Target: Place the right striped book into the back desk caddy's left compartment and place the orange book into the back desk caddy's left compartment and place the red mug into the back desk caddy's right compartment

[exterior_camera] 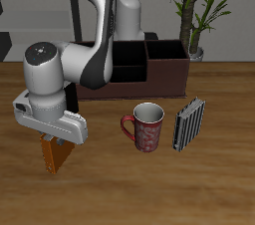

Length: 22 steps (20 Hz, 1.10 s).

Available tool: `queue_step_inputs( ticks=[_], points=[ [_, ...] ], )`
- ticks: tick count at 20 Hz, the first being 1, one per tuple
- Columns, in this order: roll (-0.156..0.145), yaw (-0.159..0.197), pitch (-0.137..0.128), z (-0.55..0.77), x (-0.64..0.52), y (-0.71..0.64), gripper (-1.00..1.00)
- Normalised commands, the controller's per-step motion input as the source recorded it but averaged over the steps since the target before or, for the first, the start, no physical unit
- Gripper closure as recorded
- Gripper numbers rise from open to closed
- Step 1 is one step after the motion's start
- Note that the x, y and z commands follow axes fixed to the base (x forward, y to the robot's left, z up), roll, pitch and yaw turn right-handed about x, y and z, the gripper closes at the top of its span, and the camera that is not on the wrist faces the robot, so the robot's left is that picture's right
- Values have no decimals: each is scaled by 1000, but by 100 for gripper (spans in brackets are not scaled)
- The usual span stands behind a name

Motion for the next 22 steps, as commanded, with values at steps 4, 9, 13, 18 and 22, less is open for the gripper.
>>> queue_step_inputs(
  ticks=[4,9,13,18,22],
  points=[
    [0,4,-3,124,-23,25,100],
    [-16,1,-3,365,-98,121,100],
    [0,47,-13,454,-230,183,100],
    [12,120,-34,477,-417,183,100],
    [75,121,-40,467,-653,281,100]
  ],
)
